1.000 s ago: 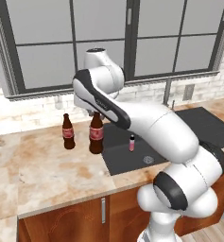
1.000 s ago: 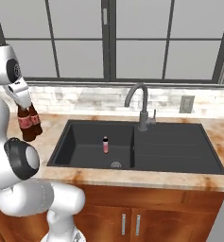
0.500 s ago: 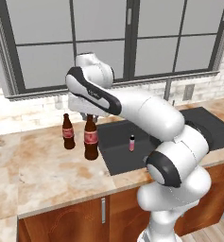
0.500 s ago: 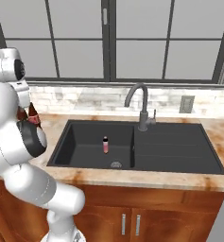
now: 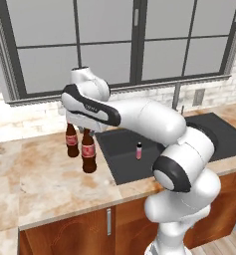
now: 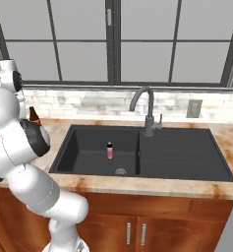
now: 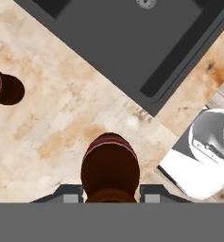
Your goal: Place the large bottle from the dining counter next to the other large bottle outside the sink, and place the small bottle from the dining counter next to the other small bottle inside the sink.
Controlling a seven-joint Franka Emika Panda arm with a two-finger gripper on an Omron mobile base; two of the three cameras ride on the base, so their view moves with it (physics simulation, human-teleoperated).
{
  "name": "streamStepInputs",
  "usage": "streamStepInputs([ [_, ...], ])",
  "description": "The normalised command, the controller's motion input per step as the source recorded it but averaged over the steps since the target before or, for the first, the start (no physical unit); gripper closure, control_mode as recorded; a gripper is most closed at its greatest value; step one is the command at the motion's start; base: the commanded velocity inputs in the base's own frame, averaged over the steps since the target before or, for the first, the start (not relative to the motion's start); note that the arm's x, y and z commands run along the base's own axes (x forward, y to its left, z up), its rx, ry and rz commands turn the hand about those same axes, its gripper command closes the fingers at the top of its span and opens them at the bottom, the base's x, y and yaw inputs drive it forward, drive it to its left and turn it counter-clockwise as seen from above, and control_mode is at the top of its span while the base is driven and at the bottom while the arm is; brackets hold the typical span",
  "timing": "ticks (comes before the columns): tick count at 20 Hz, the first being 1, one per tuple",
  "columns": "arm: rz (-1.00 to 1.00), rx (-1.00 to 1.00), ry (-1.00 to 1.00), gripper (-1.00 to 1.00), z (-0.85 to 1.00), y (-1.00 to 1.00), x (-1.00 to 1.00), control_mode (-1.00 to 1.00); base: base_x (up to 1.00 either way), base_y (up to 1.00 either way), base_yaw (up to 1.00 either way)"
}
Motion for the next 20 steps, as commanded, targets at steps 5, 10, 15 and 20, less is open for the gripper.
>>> streamStepInputs([
  [5,-0.06,-0.06,-0.04,1.0,-0.01,0.11,0.36,-1.0,0.0,0.0,0.0],
  [10,-0.06,-0.06,0.0,1.0,0.0,0.13,0.24,-1.0,0.0,0.0,0.0],
  [15,-0.02,0.0,0.09,1.0,-0.08,0.0,0.09,-1.0,0.0,0.0,0.0],
  [20,-0.02,0.0,0.02,1.0,-0.49,0.0,0.17,-1.0,0.0,0.0,0.0],
])
